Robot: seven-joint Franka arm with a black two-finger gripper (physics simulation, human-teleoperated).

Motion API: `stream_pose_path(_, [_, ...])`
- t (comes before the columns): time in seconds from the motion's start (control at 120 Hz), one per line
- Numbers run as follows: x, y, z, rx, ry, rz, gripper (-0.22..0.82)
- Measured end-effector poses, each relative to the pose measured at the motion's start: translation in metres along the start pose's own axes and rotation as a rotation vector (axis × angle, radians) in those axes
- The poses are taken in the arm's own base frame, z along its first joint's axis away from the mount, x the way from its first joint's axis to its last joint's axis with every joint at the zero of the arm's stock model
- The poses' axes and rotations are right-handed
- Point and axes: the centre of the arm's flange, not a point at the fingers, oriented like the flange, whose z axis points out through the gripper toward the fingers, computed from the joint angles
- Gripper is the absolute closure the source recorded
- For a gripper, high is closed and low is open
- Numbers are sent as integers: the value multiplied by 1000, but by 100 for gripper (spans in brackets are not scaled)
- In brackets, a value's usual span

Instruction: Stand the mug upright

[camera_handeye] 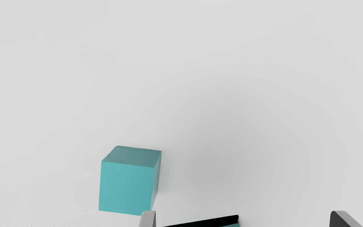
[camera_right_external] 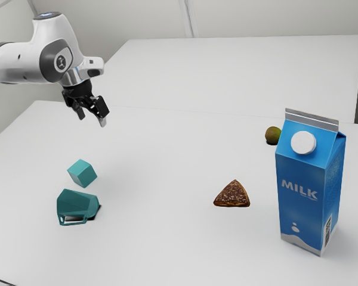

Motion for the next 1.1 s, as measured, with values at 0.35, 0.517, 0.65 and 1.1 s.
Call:
stream_pose_path(0.35, [-37, -67, 6, -113, 22, -154, 0])
stream_pose_path(0.517, [-72, -140, 57, -252, -14, -289, 0])
stream_pose_path(0.65, [-82, -164, 109, -364, -60, -319, 0])
stream_pose_path(1.1, [-122, -183, 210, -685, -61, -376, 0])
